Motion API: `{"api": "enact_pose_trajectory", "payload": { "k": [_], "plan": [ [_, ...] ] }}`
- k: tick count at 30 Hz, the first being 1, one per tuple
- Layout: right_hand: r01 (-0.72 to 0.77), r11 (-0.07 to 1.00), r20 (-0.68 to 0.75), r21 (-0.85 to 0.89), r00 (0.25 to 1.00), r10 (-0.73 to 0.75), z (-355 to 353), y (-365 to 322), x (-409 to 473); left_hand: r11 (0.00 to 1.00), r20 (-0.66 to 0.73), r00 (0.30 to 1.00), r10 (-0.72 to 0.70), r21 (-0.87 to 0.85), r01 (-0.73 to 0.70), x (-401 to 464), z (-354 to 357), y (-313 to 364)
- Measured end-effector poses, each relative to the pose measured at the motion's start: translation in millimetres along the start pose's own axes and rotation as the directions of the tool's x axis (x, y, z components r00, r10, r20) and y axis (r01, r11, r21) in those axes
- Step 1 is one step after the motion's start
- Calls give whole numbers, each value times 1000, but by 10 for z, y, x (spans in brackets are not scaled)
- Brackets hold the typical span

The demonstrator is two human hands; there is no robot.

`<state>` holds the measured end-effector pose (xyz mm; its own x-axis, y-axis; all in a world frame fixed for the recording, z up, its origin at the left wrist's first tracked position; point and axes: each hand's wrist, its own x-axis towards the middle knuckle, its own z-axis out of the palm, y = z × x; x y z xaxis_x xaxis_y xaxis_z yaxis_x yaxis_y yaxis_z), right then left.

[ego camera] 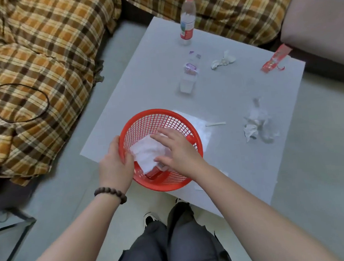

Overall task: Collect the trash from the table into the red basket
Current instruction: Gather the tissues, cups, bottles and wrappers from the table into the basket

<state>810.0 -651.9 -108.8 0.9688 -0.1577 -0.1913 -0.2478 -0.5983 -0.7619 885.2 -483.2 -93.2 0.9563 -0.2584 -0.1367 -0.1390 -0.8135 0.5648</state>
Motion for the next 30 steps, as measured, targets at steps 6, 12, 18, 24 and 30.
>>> {"api": "enact_pose_trajectory", "payload": {
  "k": [6, 12, 18, 24, 30],
  "plan": [
    [-184, 967, -394, 174, 887, 240, -27, 535, -595, 999, -36, 999, 30, 44, -28, 80, -70, -6],
    [-624, 778, -211, 66, 754, 622, 399, 1511, -1172, 993, 4, 997, 77, 87, -77, 103, -23, -68],
    [-671, 727, -59, -148, 740, 670, 935, 1899, -1138, 983, 59, 993, 100, 147, -108, 310, 150, -197],
    [-615, 744, -266, -262, 787, 556, 1308, 1991, -1045, 977, 88, 985, 151, 139, -162, 514, 279, -288],
    [-672, 741, -298, 15, 704, 645, 1124, 1856, -998, 974, 104, 978, 181, 122, -193, 570, 275, -186]
  ]
}}
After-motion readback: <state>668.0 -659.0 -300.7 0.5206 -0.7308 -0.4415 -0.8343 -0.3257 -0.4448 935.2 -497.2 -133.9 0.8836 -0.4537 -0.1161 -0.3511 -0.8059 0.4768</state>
